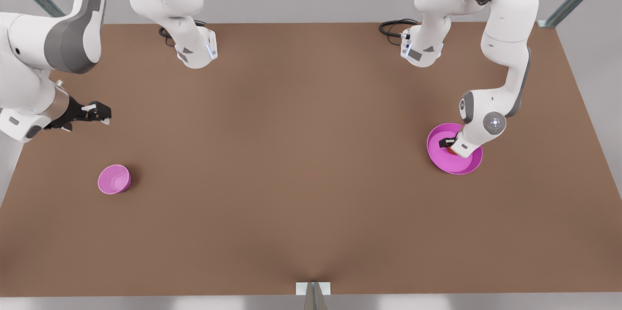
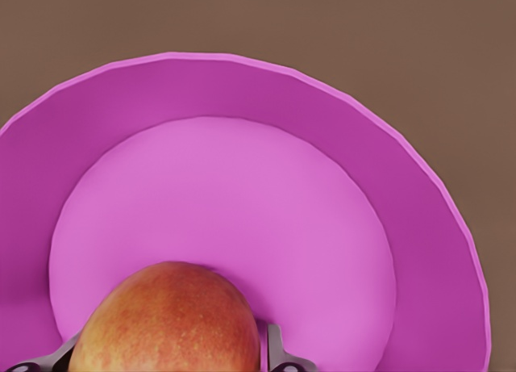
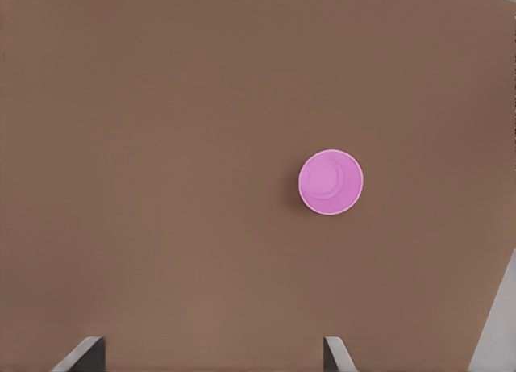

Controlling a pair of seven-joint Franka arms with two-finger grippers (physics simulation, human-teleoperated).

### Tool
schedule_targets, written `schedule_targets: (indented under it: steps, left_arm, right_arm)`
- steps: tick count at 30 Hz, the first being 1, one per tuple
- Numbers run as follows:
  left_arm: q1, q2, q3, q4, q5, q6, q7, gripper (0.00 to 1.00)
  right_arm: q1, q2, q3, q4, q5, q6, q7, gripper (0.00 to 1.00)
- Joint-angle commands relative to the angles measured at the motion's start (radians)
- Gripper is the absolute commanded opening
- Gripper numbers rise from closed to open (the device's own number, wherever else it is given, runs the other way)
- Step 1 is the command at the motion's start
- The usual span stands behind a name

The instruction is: Use the left arm to pick up the apple from the plate, transfer it to the gripper of the right arm, and then use the right arm to place it into the bowl

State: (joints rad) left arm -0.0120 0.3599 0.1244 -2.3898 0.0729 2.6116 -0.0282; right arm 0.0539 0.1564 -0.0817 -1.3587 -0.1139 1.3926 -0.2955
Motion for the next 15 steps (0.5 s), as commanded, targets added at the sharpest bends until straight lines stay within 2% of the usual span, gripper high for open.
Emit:
schedule_targets:
  steps: [1,2,6,9,15]
  left_arm:
    - [0.001,0.001,0.000,0.000,0.002,-0.008,-0.003,0.89]
    - [0.001,0.001,0.000,0.000,0.002,-0.008,-0.003,0.83]
    - [0.003,-0.004,0.000,0.001,0.002,-0.013,-0.004,0.82]
    - [0.006,-0.018,0.001,0.006,0.002,-0.016,-0.004,0.82]
    - [-0.003,-0.058,0.000,0.014,-0.042,-0.019,-0.009,0.80]
  right_arm:
    - [-0.012,-0.009,-0.004,0.006,0.003,0.017,-0.054,1.00]
    - [-0.034,-0.009,-0.013,0.023,0.061,0.037,-0.068,1.00]
    - [-0.032,-0.077,-0.009,-0.120,0.065,0.272,-0.065,1.00]
    - [-0.037,-0.067,-0.009,-0.069,0.063,0.181,-0.079,1.00]
    - [-0.032,-0.064,-0.007,-0.065,0.062,0.166,-0.082,1.00]
